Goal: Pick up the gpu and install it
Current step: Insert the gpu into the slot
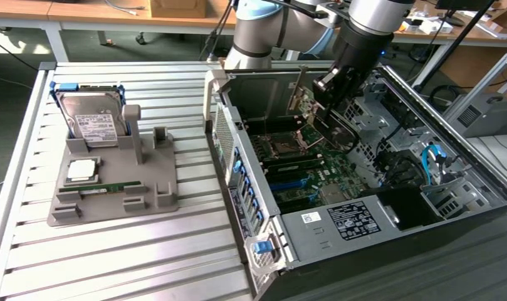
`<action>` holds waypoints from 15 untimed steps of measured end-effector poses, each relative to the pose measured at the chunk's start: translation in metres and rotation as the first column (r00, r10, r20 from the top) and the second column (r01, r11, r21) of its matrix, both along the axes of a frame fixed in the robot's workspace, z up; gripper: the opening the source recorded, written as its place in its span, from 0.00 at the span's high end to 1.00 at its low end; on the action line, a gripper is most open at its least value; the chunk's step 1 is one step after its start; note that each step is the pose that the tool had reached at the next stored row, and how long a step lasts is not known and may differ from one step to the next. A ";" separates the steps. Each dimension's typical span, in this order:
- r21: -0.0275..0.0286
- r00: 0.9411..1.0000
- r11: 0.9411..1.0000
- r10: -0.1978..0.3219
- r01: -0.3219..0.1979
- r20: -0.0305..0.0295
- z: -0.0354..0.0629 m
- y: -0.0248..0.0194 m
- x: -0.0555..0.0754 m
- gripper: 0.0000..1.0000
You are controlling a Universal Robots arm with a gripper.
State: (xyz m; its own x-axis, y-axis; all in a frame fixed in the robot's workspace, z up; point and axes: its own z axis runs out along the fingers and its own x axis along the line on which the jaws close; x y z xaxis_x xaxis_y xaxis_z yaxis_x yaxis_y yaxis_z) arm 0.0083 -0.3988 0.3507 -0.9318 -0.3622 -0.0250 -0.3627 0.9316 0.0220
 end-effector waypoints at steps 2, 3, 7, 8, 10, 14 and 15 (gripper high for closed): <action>0.000 1.000 1.000 0.005 -0.005 0.000 0.0000 0.0000 0.000 0.73; 0.000 1.000 1.000 0.007 -0.007 0.000 0.0000 0.0000 0.000 0.73; 0.000 1.000 1.000 0.016 -0.016 0.000 0.0000 0.0000 0.000 0.73; 0.000 1.000 1.000 0.018 -0.018 0.000 0.0000 0.0000 0.000 0.73; 0.000 1.000 1.000 0.024 -0.024 0.000 0.0000 0.0000 0.000 0.73; 0.000 0.999 0.999 0.035 -0.035 0.000 0.0000 0.0000 0.000 0.73; 0.000 0.999 0.999 0.038 -0.038 0.000 0.0000 0.0000 0.000 0.73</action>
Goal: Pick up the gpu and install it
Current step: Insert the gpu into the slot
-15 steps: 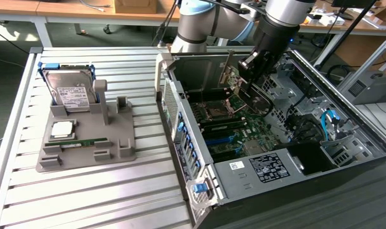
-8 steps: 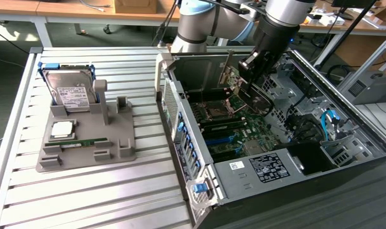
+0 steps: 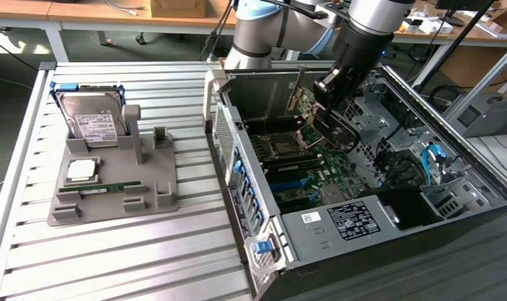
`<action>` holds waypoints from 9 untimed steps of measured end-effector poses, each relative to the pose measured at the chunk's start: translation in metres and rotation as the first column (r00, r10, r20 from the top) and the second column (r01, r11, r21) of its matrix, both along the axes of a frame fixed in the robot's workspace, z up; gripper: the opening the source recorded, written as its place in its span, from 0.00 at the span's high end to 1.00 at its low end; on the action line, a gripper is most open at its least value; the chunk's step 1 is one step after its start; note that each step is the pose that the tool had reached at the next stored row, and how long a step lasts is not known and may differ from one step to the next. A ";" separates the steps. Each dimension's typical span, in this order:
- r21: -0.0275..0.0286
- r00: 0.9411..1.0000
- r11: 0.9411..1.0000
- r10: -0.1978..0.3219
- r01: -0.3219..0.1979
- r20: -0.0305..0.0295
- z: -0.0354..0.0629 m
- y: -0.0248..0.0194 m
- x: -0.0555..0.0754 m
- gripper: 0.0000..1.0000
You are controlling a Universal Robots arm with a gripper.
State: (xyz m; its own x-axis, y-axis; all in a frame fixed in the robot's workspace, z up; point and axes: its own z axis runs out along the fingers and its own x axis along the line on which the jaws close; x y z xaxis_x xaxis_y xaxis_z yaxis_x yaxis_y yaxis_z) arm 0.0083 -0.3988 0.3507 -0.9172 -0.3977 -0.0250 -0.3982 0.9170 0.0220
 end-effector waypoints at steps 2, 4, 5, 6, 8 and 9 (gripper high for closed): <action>0.000 1.000 1.000 0.005 -0.005 0.000 0.0000 0.0000 0.000 0.73; 0.000 1.000 1.000 0.010 -0.010 0.000 0.0000 0.0000 0.000 0.73; 0.000 1.000 1.000 0.012 -0.012 0.000 0.0000 0.0000 0.000 0.73; 0.000 1.000 1.000 0.018 -0.018 0.000 0.0000 0.0000 0.000 0.73; 0.000 1.000 1.000 0.026 -0.026 0.000 0.0000 0.0000 0.000 0.73; 0.000 1.000 1.000 0.028 -0.028 0.000 0.0000 0.0000 0.000 0.73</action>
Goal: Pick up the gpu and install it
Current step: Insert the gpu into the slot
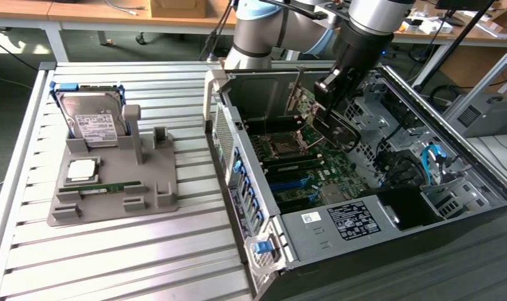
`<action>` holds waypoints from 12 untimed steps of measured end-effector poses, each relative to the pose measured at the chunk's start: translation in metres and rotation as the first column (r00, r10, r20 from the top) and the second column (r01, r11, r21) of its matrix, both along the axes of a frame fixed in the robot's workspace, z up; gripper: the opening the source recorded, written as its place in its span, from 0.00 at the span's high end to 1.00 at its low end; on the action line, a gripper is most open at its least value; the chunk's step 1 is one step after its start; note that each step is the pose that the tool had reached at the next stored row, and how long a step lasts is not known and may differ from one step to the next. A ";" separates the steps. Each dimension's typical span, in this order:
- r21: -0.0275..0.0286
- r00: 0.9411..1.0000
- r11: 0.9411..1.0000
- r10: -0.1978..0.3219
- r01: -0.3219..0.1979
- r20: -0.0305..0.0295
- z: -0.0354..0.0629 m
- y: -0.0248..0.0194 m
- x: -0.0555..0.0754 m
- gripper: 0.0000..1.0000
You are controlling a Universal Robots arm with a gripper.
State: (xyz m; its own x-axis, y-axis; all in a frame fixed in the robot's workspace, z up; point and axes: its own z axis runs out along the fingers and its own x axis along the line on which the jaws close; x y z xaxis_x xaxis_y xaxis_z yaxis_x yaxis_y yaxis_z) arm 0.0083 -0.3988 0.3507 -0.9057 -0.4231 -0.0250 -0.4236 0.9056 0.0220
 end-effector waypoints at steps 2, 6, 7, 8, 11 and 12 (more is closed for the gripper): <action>0.000 1.000 1.000 0.005 -0.005 0.000 0.0000 0.0000 0.000 0.73; 0.000 1.000 1.000 0.027 -0.027 0.000 0.0000 0.0000 0.000 0.73; 0.000 0.999 0.999 0.033 -0.033 0.000 0.0000 0.0000 0.000 0.73; 0.000 0.999 0.999 0.037 -0.037 0.000 0.0000 0.0000 0.000 0.73; 0.000 0.998 0.998 0.056 -0.056 0.000 -0.0001 0.0000 0.000 0.73; 0.000 0.998 0.998 0.064 -0.064 0.000 -0.0001 0.0000 0.000 0.73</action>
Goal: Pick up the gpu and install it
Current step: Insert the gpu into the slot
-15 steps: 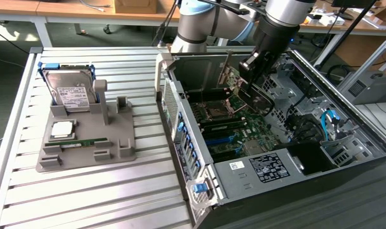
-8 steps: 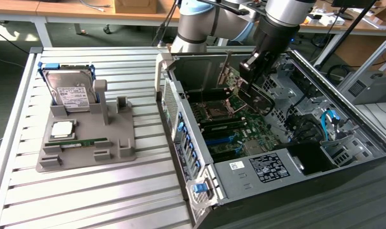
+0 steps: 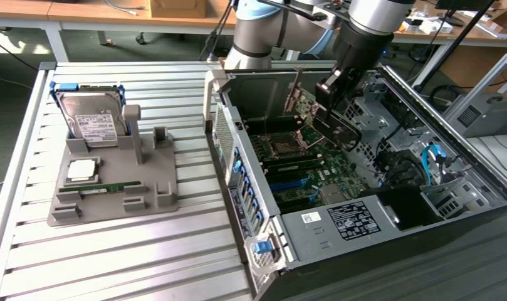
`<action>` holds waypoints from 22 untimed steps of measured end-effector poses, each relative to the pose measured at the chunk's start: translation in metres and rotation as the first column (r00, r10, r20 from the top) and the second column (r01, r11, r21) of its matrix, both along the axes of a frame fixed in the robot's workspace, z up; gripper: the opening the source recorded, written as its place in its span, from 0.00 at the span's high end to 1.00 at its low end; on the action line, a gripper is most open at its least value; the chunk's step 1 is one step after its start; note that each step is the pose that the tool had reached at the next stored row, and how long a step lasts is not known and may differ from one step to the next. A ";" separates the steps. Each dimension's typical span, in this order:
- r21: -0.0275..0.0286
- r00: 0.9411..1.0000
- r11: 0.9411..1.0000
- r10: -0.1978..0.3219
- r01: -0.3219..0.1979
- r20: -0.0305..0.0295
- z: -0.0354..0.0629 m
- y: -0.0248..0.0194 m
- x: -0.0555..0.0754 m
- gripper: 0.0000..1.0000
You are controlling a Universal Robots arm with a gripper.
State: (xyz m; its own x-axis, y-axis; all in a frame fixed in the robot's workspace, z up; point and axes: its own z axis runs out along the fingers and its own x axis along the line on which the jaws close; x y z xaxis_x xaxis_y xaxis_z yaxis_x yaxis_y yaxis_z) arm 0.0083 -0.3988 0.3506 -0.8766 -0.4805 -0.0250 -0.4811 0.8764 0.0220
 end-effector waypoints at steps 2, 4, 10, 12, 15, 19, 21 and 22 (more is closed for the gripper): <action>0.000 1.000 1.000 0.005 -0.005 0.000 0.0000 0.0000 0.000 0.73; 0.000 1.000 1.000 0.010 -0.010 0.000 0.0000 0.0000 0.000 0.73; 0.000 1.000 1.000 0.025 -0.025 0.000 0.0000 0.0000 0.000 0.73; 0.000 0.999 0.999 0.033 -0.033 0.000 -0.0001 0.0000 0.000 0.73; 0.000 0.999 0.999 0.041 -0.041 0.000 -0.0001 0.0000 0.000 0.73; 0.000 0.999 0.999 0.050 -0.050 0.000 -0.0001 0.0000 0.000 0.73; 0.000 0.998 0.998 0.055 -0.055 0.000 -0.0001 0.0000 0.000 0.73; 0.000 0.998 0.998 0.057 -0.057 0.000 -0.0001 0.0000 0.000 0.73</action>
State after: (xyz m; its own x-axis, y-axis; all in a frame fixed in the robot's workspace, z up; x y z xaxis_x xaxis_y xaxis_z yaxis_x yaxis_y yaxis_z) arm 0.0083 -0.3988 0.3505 -0.8477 -0.5300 -0.0250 -0.5305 0.8474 0.0220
